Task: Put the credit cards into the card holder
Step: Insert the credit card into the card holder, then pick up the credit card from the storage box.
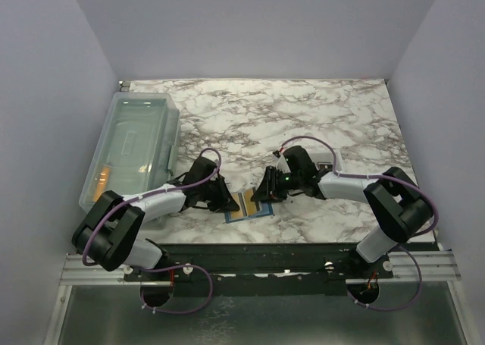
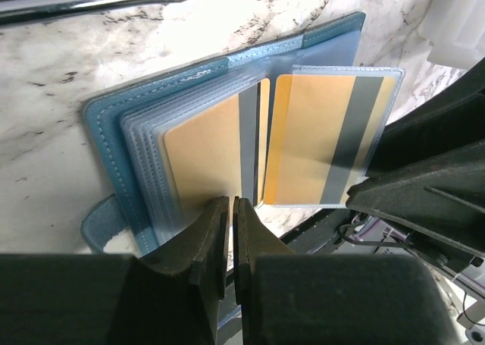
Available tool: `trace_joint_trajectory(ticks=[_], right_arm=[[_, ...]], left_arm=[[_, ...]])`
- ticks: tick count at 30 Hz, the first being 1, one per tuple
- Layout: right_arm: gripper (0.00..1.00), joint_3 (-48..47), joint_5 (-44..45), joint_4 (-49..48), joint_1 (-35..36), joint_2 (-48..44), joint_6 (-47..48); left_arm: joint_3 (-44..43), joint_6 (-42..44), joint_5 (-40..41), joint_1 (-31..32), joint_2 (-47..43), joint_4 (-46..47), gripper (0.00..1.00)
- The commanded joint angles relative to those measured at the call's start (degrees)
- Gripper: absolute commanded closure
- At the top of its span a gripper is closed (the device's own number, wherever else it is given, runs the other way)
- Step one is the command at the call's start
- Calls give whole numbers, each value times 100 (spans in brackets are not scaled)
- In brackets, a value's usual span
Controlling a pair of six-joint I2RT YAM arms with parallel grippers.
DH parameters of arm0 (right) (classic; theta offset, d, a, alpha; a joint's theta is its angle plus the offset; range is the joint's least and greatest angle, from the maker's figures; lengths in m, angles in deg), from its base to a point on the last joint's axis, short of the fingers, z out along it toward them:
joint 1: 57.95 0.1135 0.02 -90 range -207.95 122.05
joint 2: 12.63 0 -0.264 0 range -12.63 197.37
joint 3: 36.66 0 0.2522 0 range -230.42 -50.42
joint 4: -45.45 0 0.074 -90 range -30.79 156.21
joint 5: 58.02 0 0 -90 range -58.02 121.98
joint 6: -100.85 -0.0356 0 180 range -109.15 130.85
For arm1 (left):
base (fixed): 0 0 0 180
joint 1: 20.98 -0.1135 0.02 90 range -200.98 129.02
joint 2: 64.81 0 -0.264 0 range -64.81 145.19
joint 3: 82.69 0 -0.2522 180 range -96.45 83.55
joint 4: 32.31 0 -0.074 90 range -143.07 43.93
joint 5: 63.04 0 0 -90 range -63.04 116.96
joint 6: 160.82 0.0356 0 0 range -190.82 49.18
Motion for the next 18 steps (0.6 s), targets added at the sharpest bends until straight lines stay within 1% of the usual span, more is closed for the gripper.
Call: trace_joint_trajectory(ticks=[1,5,9,13,16,18], right_arm=[[63,-108,-302,-440,64,100,-202],[60,-166,-303,-453,103,144,-217],[57,-330,-299,-427,241,277,-209],[50,-761,-213,-381,633,529,-196],[45,-958,-415,-451,724,628,-154],[40,-952,-62,-128,700,366,-41]], left_arm=[[37,157,478,-63,-267,-525,85],[-19,132,472,-144,-479,-785,80],[-92,153,453,-245,-779,-1058,79],[-292,324,591,-351,-1224,-1597,77],[-489,473,793,-465,-1639,-2052,71],[-631,531,954,-526,-1913,-2291,68]])
